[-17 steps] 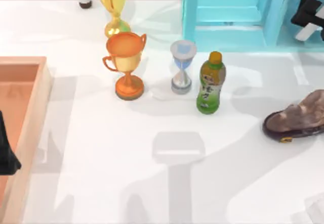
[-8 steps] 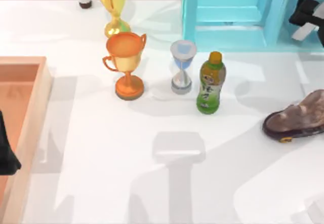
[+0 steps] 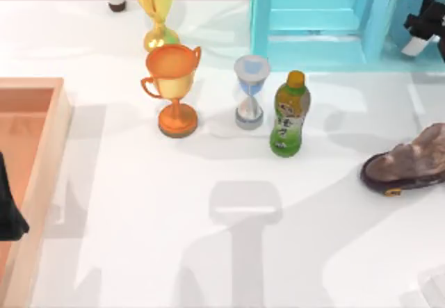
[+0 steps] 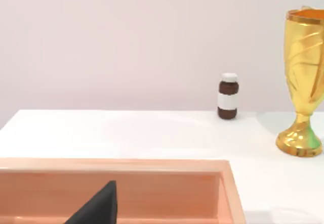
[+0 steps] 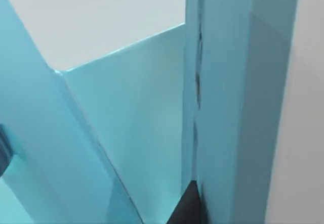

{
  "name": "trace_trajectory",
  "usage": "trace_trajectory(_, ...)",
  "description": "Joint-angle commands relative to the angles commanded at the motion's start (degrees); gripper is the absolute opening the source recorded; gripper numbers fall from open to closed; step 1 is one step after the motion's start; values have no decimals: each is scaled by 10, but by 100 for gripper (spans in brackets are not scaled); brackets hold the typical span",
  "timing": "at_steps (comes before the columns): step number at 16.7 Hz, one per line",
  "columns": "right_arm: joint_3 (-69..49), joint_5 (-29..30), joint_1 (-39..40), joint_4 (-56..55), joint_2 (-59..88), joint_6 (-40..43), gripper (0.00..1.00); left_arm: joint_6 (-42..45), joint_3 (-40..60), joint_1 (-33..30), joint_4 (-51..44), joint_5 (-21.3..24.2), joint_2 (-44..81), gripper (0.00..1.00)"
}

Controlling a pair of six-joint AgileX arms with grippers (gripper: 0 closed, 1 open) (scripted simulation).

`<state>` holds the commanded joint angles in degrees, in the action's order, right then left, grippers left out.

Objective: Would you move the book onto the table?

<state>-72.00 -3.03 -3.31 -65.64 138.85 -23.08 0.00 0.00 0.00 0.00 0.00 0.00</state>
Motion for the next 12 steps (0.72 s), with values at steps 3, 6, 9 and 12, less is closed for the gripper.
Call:
trace_trajectory(3,0,0,0,0,0,0,2,0,0,0,0,0,0,100)
trace_trajectory(6,0,0,0,0,0,0,0,0,0,0,0,0,0,100)
trace_trajectory(9,0,0,0,0,0,0,0,0,0,0,0,0,0,100)
trace_trajectory(12,1,-1,3,0,-1,-1,0,0,0,0,0,0,0,100)
